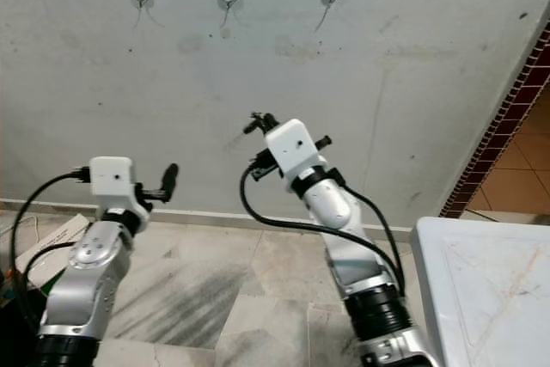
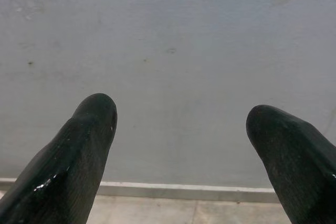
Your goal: Hang keys on a hook
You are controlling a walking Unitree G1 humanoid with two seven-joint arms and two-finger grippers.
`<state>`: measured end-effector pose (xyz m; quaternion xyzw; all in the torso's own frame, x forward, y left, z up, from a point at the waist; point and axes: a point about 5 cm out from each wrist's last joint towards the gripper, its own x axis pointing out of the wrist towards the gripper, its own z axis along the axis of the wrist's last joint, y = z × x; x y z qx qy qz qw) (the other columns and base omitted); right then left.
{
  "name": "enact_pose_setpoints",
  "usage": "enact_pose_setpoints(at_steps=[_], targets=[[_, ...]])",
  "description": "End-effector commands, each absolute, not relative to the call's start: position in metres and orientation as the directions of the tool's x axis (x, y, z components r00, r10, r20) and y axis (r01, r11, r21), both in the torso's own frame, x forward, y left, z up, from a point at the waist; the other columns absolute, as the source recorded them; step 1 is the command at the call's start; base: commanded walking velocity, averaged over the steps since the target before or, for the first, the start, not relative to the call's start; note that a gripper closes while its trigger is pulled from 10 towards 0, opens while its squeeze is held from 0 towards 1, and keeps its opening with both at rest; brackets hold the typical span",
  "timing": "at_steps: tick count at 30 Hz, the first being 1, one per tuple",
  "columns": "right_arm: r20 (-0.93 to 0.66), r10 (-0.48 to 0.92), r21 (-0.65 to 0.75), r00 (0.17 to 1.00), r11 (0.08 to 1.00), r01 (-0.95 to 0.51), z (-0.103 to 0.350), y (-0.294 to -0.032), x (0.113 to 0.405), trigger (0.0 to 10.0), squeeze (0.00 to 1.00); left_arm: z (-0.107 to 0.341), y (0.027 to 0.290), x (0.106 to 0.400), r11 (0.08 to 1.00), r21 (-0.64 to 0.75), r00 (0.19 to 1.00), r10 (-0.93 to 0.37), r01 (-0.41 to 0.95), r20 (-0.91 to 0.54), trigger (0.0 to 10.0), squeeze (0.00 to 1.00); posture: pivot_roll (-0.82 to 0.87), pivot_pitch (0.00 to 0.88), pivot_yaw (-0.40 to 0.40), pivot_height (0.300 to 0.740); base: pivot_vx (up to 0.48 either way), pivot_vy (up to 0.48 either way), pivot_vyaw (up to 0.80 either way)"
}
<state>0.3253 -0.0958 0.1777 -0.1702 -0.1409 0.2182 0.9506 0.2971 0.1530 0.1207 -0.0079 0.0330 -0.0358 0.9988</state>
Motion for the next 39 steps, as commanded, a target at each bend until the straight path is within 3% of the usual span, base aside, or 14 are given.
enact_pose_setpoints(at_steps=[1,13,39], targets=[[0.207,0.473,-0.375,0.856,0.847,-0.377,0.182,-0.09,0.324,10.0,0.0,0.125,0.162,0.298,0.998,-0.026,0.997,-0.06,0.059,-0.051,10.0,0.0,0.06,0.0,0.052,0.74,0.0,0.0,0.0],[0.196,0.457,-0.375,0.868,0.853,-0.364,0.179,-0.094,0.323,10.0,0.0,0.126,0.16,0.298,0.994,-0.052,0.995,-0.094,0.092,-0.042,10.0,0.0,0.05,0.0,0.054,0.74,0.02,0.0,0.0],[0.188,0.458,-0.378,0.869,0.85,-0.367,0.177,-0.094,0.322,10.0,0.0,0.124,0.152,0.297,0.988,-0.074,0.99,-0.137,0.134,-0.043,10.0,0.0,0.05,0.0,0.054,0.74,0.348,0.0,0.0]])
